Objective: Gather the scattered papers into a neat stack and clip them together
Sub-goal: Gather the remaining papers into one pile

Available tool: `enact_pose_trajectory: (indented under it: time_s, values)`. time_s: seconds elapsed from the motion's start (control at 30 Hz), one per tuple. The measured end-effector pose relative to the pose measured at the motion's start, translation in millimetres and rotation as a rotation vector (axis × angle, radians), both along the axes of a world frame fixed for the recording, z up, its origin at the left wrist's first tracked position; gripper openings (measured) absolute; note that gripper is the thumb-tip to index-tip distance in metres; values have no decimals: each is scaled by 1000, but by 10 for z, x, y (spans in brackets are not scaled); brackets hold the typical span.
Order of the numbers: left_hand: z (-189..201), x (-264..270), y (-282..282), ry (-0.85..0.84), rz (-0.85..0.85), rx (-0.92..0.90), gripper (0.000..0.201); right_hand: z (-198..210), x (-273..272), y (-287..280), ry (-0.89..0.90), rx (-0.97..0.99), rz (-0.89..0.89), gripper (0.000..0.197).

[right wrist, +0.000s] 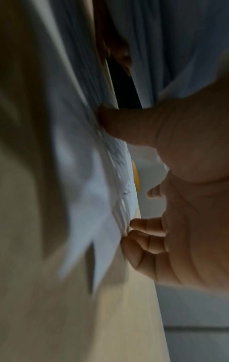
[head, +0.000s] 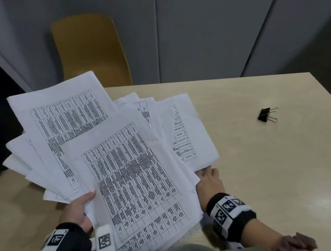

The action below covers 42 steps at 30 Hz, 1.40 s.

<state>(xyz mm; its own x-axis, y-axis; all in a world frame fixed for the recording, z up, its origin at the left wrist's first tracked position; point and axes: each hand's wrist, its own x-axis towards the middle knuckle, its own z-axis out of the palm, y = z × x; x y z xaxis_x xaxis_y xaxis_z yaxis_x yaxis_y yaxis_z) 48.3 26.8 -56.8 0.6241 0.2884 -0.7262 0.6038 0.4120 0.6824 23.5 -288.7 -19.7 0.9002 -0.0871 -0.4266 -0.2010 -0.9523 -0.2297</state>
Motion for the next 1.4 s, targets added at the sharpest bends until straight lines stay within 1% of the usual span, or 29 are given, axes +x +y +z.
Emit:
enact_pose_trajectory:
  time_s: [0.07, 0.1, 0.17, 0.23, 0.3, 0.33, 0.37, 0.43, 0.53, 0.63, 0.67, 0.73, 0.8, 0.9, 0.97, 1.03, 1.1, 1.17, 1.23, 1.3, 1.37, 1.4]
  values:
    - [1, -16, -36, -5, -8, -7, 8, -55, -33, 58, 12, 64, -16, 69]
    - [15, -29, -60, -11, -8, -8, 6, -74, -41, 61, 23, 88, -46, 69]
    - [54, -41, -86, -27, 0, -10, 6, -67, -60, 56, 36, 42, -82, 45]
    - [75, -53, -91, -33, 1, -18, 6, -98, -79, 7, 0, -42, -109, 46]
    - [65, -55, -79, -15, 1, -21, 7, -125, -92, -26, -31, -47, -96, 50]
    - [52, -54, -80, -10, -3, -23, 8, -143, -93, -32, -34, -20, -75, 55]
    - [42, -49, -85, -9, -9, -19, 9, -116, -102, -25, -26, 42, -91, 54]
    - [42, -36, -127, -11, -22, -14, 8, -36, -100, -28, 26, 149, -133, 42]
    - [54, -39, -156, -7, -33, 5, 8, 9, -163, -51, 2, 341, -191, 43]
    - [44, -40, -127, 7, -40, 9, 18, 21, -232, -208, -15, 433, -350, 53]
    - [42, -39, -116, 10, -45, 16, 20, 31, -240, -298, -27, 435, -415, 49]
    - [39, -39, -99, 9, -45, 39, 22, 54, -256, -521, -71, 437, -530, 35]
    - [38, -37, -86, 8, -40, 64, 28, 57, -258, -752, -149, 428, -627, 30]
    - [35, -53, -76, 32, -65, 103, 33, 60, -236, -1024, -344, 406, -802, 26]
    - [22, -80, -71, 60, -72, 131, 36, 84, -195, -1129, -480, 401, -903, 22]
    - [8, -95, -61, 75, -77, 152, 38, 145, -137, -1166, -608, 420, -955, 19]
    - [-7, -96, -70, 86, -94, 172, 38, 261, -78, -1141, -745, 483, -992, 13]
    - [-6, -84, -94, 68, -91, 199, 34, 390, -10, -1059, -877, 606, -1037, 6]
    - [-7, -72, -130, 64, -108, 218, 32, 474, 60, -966, -939, 740, -1041, 8]
    - [18, -68, -187, 34, -135, 218, 33, 451, 127, -820, -852, 859, -986, 22]
    - [62, -56, -275, 11, -182, 218, 32, 302, 160, -634, -661, 1017, -887, 24]
    - [89, -49, -331, -3, -196, 210, 31, 226, 157, -537, -539, 1061, -856, 24]
